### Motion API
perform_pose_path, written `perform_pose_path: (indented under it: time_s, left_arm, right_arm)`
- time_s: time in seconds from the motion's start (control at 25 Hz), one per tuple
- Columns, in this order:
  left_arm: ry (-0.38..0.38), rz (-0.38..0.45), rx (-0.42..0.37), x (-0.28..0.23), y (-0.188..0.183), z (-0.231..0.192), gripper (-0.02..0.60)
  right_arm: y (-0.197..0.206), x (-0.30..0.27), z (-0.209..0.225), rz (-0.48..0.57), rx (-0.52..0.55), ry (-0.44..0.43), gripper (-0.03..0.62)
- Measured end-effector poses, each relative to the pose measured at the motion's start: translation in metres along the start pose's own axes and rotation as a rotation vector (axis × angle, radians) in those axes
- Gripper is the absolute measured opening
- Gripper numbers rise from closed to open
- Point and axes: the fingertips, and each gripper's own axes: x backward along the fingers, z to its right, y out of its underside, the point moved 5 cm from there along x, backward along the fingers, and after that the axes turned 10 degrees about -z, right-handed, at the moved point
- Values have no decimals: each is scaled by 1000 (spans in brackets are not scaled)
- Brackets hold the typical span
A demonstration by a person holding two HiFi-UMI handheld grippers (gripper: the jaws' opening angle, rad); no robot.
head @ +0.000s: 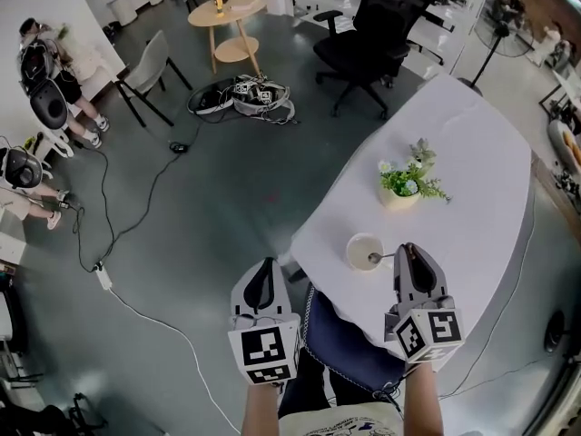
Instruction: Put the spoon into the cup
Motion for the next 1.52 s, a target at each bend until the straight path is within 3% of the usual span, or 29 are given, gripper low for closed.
perform_pose_path:
  time_s: [0.72,1.2,1.52]
  left_arm:
    - [2,-154,15,-103,62,15,14]
    - [0,-198,33,-119,78,19,14]
    - [-1,-211,42,-120,85,22,14]
  right_arm:
    - [96,-100,55,-174,-88,-31,56]
    - [130,-124,56,-252,-133,-63,55]
    - [145,-128,60,-299,-53,-38,58]
